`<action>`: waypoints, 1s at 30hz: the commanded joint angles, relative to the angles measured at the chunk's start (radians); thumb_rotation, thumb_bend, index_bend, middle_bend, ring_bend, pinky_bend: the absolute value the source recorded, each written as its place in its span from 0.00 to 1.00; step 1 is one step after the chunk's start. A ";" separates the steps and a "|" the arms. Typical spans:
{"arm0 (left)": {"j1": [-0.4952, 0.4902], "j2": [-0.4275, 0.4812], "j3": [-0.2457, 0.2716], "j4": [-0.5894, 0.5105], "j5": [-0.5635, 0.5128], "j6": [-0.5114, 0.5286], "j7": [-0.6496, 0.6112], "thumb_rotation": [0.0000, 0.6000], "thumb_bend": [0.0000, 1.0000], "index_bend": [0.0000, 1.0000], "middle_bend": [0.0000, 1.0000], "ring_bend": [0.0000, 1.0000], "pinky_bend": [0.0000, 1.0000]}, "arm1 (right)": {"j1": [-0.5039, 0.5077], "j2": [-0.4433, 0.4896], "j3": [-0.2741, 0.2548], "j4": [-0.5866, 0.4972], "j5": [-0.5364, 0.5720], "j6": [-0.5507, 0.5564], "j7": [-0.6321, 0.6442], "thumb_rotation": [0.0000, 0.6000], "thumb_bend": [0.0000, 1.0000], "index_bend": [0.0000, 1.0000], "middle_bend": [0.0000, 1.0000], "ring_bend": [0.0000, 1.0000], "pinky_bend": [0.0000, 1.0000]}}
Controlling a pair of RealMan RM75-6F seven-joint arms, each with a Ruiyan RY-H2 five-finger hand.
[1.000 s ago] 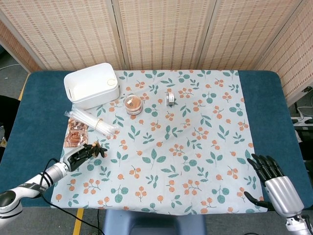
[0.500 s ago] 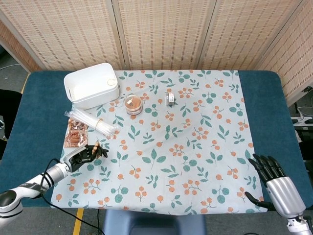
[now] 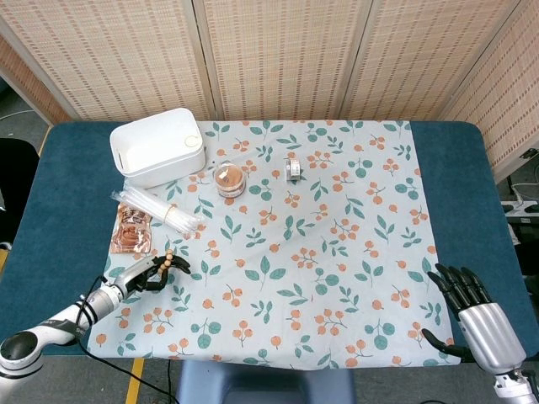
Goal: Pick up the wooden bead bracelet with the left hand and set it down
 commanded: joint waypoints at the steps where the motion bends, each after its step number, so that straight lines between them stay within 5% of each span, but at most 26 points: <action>1: 0.028 -0.044 -0.004 -0.012 0.080 0.043 0.138 1.00 0.75 0.14 0.21 0.02 0.00 | 0.000 0.000 0.001 0.000 0.001 -0.001 -0.001 0.72 0.20 0.00 0.00 0.00 0.00; 9: 0.083 -0.119 -0.034 -0.031 0.171 0.083 0.349 1.00 0.55 0.10 0.19 0.01 0.00 | 0.000 0.000 0.000 -0.001 0.001 -0.002 0.000 0.72 0.20 0.00 0.00 0.00 0.00; 17: 0.165 -0.206 -0.102 -0.079 0.273 0.095 0.626 1.00 0.54 0.10 0.23 0.07 0.00 | 0.001 0.000 0.000 -0.002 0.002 -0.003 -0.001 0.72 0.20 0.00 0.00 0.00 0.00; 24: 0.232 -0.273 -0.172 -0.080 0.270 -0.014 0.878 1.00 0.53 0.08 0.24 0.14 0.00 | 0.000 0.000 0.000 -0.002 0.001 -0.002 -0.002 0.72 0.20 0.00 0.00 0.00 0.00; 30: 0.258 -0.321 -0.227 -0.044 0.187 -0.098 0.987 1.00 0.53 0.12 0.46 0.12 0.00 | -0.001 0.001 -0.001 -0.002 -0.001 0.000 -0.002 0.72 0.20 0.00 0.00 0.00 0.00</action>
